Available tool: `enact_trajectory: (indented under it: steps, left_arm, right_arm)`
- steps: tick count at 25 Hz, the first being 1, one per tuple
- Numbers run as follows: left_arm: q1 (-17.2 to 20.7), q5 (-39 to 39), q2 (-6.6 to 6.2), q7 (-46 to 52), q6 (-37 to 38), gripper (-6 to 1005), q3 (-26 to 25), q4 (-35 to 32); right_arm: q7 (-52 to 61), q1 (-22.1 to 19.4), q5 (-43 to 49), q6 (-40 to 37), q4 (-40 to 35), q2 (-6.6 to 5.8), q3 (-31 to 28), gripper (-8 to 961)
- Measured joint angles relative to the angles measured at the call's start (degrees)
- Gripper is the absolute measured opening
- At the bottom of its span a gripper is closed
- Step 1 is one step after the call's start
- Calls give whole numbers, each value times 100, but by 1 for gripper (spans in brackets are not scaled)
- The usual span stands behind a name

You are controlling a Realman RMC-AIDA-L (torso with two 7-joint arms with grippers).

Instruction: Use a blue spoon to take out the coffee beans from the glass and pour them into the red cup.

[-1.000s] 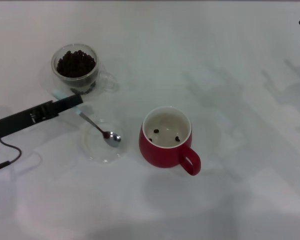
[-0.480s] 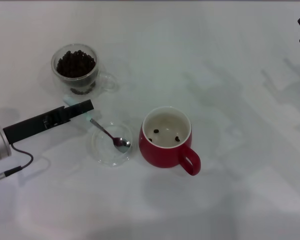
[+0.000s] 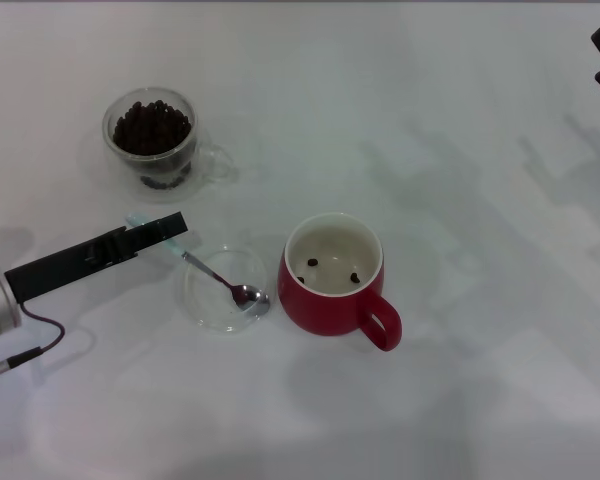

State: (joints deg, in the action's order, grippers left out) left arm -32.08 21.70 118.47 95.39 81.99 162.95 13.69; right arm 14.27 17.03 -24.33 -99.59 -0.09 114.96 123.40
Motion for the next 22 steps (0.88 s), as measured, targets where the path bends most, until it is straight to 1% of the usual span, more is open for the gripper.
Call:
enact_trajectory:
  steps: [4, 7, 9, 11, 14, 15, 16, 20, 22]
  left_arm:
    - [40, 16, 0, 43, 0, 272, -8, 28]
    - [87, 49, -24, 64, 1, 317, -32, 59]
    - [159, 177, -111, -3, 94, 351, -12, 62]
    - [177, 215, -149, -56, 152, 386, -9, 65]
    - [221, 365, -250, -252, 391, 437, -13, 78]
    - [221, 365, -250, -252, 391, 454, -13, 78]
    - [233, 463, -307, -379, 588, 471, -16, 127]
    - [239, 575, -326, -392, 727, 674, -12, 297]
    - [250, 598, -326, -381, 739, 699, -11, 343]
  right_arm:
    - [6, 1, 7, -18, 0, 0, 0, 706]
    - [17, -3, 20, -37, 1, 0, 1, 706]
    - [18, -8, 28, -41, 1, 0, 6, 706]
    - [19, -13, 32, -43, 1, 0, 17, 706]
    - [21, -21, 35, -46, 1, 0, 32, 706]
    - [21, -20, 35, -47, 1, 0, 32, 706]
    - [21, -18, 35, -49, 1, 0, 34, 706]
    - [27, -17, 35, -91, -8, 0, 46, 706]
    - [30, -37, 34, -102, -37, 0, 51, 705]
